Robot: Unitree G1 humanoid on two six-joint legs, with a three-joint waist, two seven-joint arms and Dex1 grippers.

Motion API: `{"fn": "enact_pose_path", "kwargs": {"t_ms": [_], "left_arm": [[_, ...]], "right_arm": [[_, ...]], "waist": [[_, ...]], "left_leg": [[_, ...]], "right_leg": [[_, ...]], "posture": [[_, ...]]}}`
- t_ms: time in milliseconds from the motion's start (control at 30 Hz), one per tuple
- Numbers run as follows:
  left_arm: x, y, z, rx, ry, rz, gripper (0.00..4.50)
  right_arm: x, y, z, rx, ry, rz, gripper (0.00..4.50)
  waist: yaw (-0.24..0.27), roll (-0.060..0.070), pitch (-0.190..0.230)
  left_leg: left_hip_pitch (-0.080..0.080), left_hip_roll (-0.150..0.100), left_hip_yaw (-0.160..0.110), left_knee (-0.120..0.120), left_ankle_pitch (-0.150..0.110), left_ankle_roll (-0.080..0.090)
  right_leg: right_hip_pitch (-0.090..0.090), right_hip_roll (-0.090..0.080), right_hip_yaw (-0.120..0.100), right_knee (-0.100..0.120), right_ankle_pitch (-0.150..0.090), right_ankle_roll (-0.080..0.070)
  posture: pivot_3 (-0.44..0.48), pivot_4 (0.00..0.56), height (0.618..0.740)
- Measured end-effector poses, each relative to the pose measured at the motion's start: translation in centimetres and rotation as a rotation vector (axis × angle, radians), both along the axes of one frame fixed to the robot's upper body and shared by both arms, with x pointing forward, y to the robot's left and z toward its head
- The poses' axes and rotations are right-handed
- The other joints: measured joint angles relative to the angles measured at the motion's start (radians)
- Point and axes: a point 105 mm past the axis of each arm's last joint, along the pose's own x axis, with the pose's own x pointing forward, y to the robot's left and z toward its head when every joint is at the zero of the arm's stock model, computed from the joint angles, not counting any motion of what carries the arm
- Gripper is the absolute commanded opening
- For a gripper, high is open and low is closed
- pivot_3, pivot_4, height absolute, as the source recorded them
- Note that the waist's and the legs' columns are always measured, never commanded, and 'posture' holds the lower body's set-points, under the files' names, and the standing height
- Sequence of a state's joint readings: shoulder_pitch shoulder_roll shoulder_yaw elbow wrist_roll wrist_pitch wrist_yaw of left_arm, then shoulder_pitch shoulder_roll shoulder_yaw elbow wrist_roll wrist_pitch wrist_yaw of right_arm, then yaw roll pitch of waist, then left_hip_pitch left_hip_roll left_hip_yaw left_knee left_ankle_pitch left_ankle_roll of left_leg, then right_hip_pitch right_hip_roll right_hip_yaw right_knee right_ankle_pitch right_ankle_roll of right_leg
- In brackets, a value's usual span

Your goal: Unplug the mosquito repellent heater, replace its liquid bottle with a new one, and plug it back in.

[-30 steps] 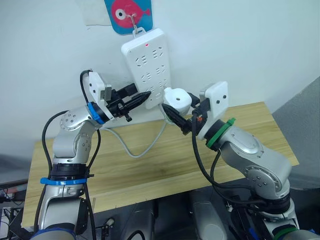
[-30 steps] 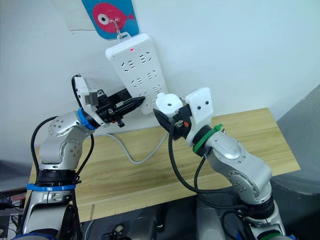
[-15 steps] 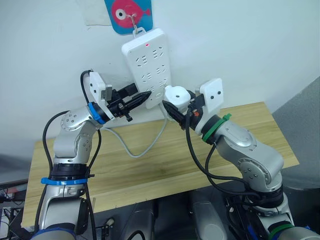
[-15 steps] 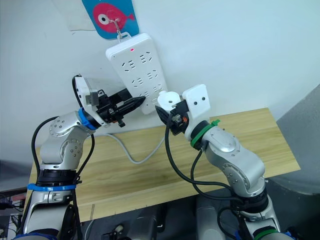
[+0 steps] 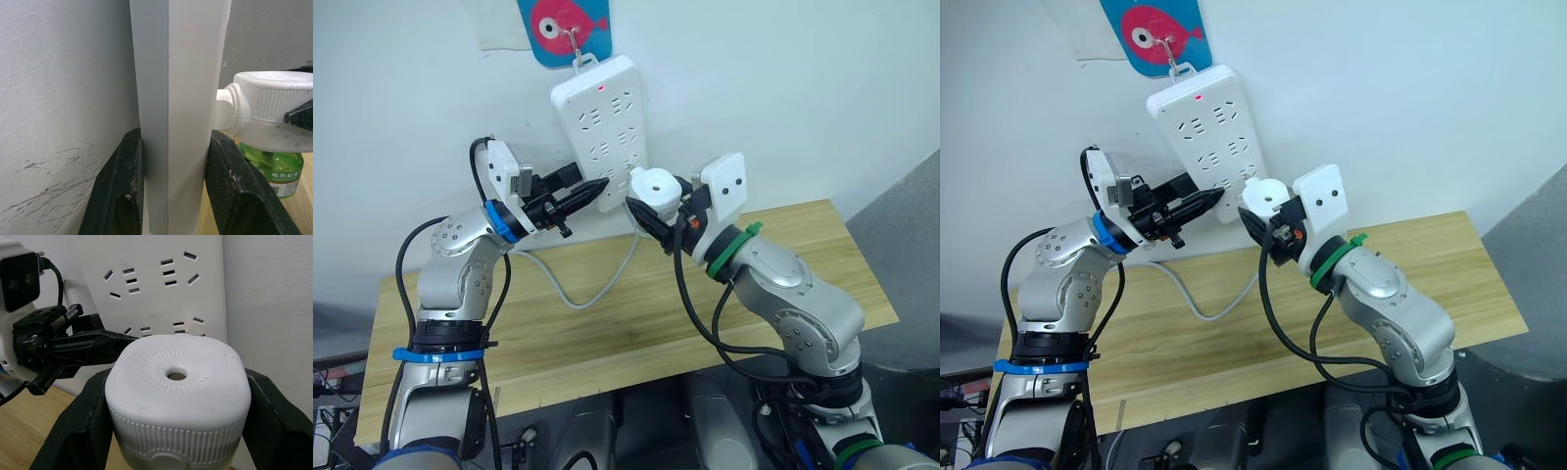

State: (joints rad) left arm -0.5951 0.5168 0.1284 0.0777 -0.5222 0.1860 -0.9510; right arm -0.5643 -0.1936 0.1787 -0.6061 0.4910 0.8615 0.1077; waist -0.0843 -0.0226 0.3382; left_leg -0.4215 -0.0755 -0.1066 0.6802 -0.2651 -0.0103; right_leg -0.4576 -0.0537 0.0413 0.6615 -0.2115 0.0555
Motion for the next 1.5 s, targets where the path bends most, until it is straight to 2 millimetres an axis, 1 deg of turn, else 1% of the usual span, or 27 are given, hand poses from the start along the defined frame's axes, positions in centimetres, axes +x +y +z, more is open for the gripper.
{"fn": "enact_pose_path", "kwargs": {"t_ms": [867, 933, 1100, 1500], "left_arm": [[0.0, 0.2, 0.1, 0.004, -0.004, 0.006, 1.31], [0.0, 0.2, 0.1, 0.005, -0.004, 0.004, 1.31], [0.0, 0.2, 0.0, 0.006, -0.003, 0.002, 1.31], [-0.1, 0.1, 0.0, 0.01, -0.004, -0.002, 1.31]], "right_arm": [[0.0, 0.1, 0.4, 0.011, -0.012, 0.012, 3.07], [-0.1, 0.0, 0.4, 0.013, -0.014, 0.012, 3.07], [-1.0, 0.0, 1.5, 0.034, -0.067, 0.025, 3.07], [-1.2, 0.1, 1.4, 0.031, -0.073, 0.036, 3.07]], "waist": [[0.0, 0.0, 0.0], [0.0, 0.0, 0.0], [0.0, 0.0, 0.0], [0.0, 0.0, 0.0]], "left_leg": [[0.0, 0.0, 0.0, 0.0, 0.0, 0.0], [0.0, 0.0, 0.0, 0.0, 0.0, 0.0], [0.0, 0.0, 0.0, 0.0, 0.0, 0.0], [0.0, 0.0, 0.0, 0.0, 0.0, 0.0]], "right_leg": [[-0.001, 0.0, 0.0, 0.0, 0.0, 0.0], [-0.001, 0.0, 0.0, 0.0, 0.0, 0.0], [-0.001, 0.0, 0.0, 0.0, 0.0, 0.0], [-0.001, 0.0, 0.0, 0.0, 0.0, 0.0]], "posture": [[-0.099, 0.299, 0.74], [-0.099, 0.299, 0.74], [-0.097, 0.293, 0.74], [-0.095, 0.295, 0.74]]}}
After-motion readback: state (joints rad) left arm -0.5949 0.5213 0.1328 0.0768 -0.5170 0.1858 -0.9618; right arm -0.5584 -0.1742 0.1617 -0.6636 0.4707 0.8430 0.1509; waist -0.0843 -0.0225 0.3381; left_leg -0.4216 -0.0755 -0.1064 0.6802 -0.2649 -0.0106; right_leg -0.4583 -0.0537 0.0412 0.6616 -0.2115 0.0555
